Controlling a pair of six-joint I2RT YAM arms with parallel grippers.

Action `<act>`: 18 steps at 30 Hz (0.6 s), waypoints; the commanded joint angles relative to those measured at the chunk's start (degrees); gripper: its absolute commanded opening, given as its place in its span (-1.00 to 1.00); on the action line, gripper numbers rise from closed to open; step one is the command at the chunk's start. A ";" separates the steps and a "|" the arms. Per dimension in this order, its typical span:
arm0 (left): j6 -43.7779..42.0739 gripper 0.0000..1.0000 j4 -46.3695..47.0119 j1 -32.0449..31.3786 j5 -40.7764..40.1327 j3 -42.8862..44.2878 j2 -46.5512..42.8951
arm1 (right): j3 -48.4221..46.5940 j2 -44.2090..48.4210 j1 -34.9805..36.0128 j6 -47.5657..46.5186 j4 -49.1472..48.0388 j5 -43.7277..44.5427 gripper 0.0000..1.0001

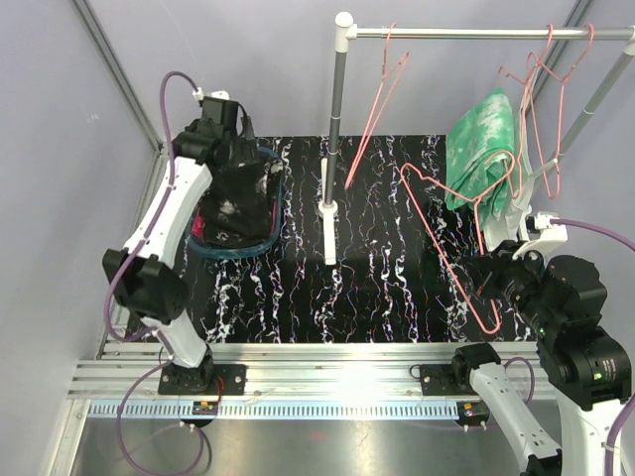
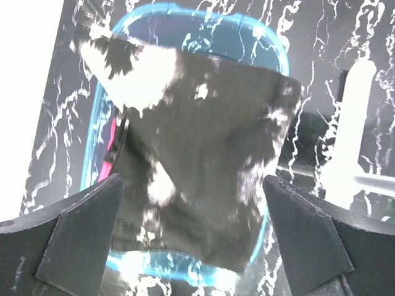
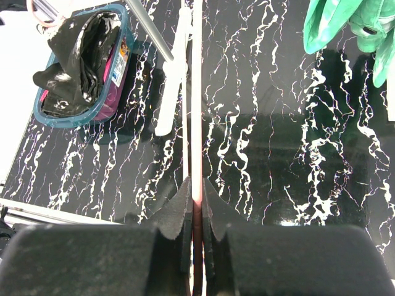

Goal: Remove the trousers from the hanger

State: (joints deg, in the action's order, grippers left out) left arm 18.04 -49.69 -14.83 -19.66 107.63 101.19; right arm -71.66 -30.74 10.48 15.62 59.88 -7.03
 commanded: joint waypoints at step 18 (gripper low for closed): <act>24.15 0.71 17.78 3.40 -9.60 -39.52 -14.19 | -0.68 0.24 0.07 -0.94 -0.81 -1.06 -1.00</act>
State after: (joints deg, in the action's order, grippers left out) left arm 40.03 -38.85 -12.51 -24.97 67.99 88.16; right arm -71.66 -30.74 10.48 15.38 59.90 -7.09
